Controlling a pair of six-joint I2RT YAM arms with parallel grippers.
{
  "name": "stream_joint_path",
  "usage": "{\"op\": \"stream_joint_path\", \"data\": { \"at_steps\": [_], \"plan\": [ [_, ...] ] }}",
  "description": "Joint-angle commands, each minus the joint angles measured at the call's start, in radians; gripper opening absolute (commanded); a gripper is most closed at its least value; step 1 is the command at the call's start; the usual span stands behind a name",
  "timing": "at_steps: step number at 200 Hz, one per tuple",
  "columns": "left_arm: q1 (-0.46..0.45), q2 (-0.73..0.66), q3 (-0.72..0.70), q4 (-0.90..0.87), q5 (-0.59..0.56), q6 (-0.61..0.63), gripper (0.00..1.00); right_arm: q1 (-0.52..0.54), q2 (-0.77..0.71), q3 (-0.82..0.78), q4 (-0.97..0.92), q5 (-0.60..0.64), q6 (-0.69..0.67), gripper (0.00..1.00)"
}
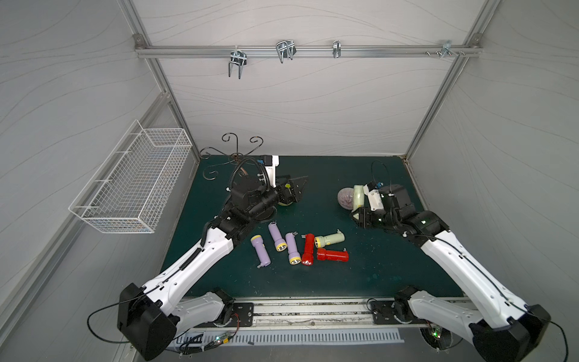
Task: Close the plug at the bottom of the flashlight
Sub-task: Place the flashlight at the center of the board.
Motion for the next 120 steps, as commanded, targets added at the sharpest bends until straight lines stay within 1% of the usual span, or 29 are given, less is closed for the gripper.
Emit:
{"op": "stream_joint_path", "data": {
  "at_steps": [1, 15, 40, 76, 107, 120],
  "plan": [
    [0.010, -0.012, 0.011, -0.081, -0.101, -0.059, 1.00, -0.044, 0.007, -0.063, -0.056, 0.086, 0.006, 0.00],
    [0.014, -0.005, 0.027, -0.135, -0.107, -0.055, 1.00, -0.093, 0.009, -0.117, -0.042, 0.084, 0.013, 0.00],
    [0.014, 0.007, 0.032, -0.145, -0.072, -0.052, 1.00, -0.157, 0.034, -0.192, -0.022, 0.081, 0.006, 0.00],
    [0.014, 0.024, 0.034, -0.138, -0.039, -0.064, 1.00, -0.172, 0.122, -0.231, -0.017, 0.102, -0.012, 0.00],
    [0.014, 0.036, 0.035, -0.136, -0.024, -0.072, 1.00, -0.175, 0.208, -0.225, -0.002, 0.108, -0.017, 0.00],
    [0.014, 0.041, 0.035, -0.134, -0.019, -0.075, 1.00, -0.178, 0.248, -0.218, 0.001, 0.105, -0.019, 0.03]
  ]
}}
